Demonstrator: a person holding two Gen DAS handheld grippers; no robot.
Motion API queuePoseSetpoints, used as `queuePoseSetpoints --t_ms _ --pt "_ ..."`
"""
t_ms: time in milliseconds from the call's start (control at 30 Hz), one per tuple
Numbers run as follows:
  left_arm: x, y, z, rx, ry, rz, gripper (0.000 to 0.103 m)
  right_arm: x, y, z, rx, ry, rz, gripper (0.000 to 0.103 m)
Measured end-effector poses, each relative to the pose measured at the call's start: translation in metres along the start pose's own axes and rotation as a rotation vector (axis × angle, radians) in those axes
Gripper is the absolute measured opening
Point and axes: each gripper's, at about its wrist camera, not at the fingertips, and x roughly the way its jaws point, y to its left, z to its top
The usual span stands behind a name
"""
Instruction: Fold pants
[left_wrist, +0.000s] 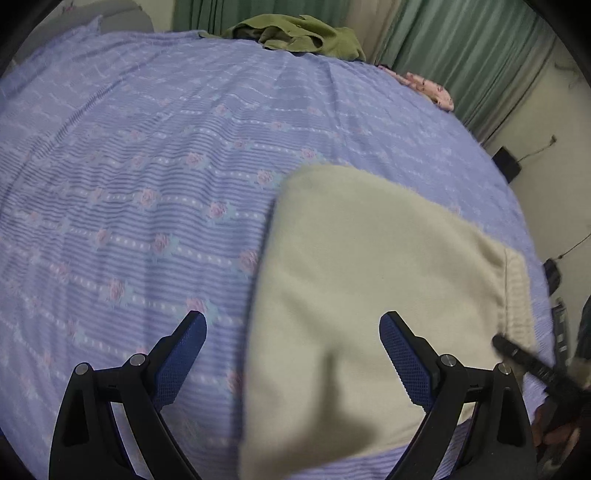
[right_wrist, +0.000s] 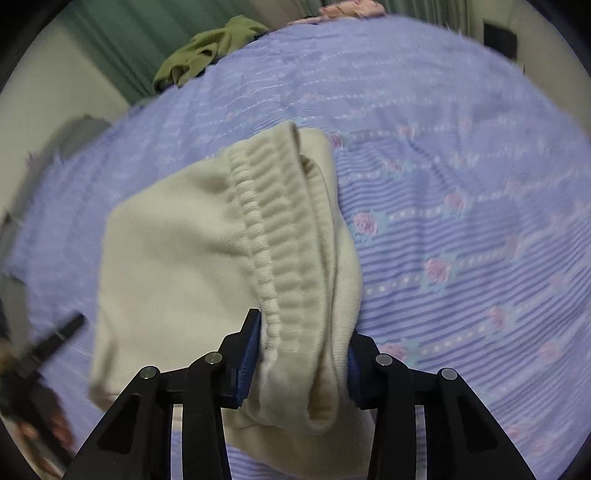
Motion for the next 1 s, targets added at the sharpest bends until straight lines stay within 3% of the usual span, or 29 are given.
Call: queuePoseSetpoints --t_ms 67,133,367,400,500,600,667,700,733,800,933,1000 --pt "0.01 0.009 0.008 -0.003 0.024 -0.023 0.096 0.005 0.007 -0.001 -0.041 -0.001 -0.051 0.04" --pt "0.029 0.008 0.012 0.024 0.079 -0.099 0.096 0.01 0.013 0.0 -0.073 0.001 -0.093 0.04" --pt "0.082 0.004 0.015 0.002 0.197 -0.174 0.094 0.014 0.004 -0.003 -0.098 0.001 -0.101 0.04" --pt "0.082 0.004 0.016 -0.017 0.203 -0.195 0.091 0.016 0.006 -0.003 -0.108 -0.001 -0.108 0.04" --pt "0.069 -0.003 0.019 -0.071 0.249 -0.293 0.067 0.017 0.006 -0.001 -0.083 0.004 -0.092 0.04" --pt "0.039 -0.011 0.026 -0.098 0.186 -0.401 0.066 0.005 0.007 0.0 -0.064 -0.009 -0.069 0.04" --pt "0.039 -0.01 0.027 -0.102 0.182 -0.397 0.066 0.0 0.011 0.0 -0.073 -0.024 -0.071 0.04" --pt "0.046 -0.008 0.025 -0.115 0.208 -0.37 0.06 0.001 0.012 -0.001 -0.076 -0.029 -0.075 0.04" --pt "0.053 -0.006 0.023 -0.119 0.228 -0.336 0.047 0.002 0.012 -0.001 -0.076 -0.028 -0.077 0.04" --pt "0.068 -0.002 0.017 -0.136 0.279 -0.254 0.036 0.007 0.01 -0.001 -0.071 -0.024 -0.073 0.04" --pt "0.053 -0.006 0.02 -0.142 0.258 -0.214 0.024 -0.003 0.019 0.0 -0.124 -0.027 -0.086 0.038" --pt "0.033 -0.016 0.021 -0.067 0.205 -0.173 0.023 -0.013 0.025 0.0 -0.151 -0.036 -0.078 0.035"
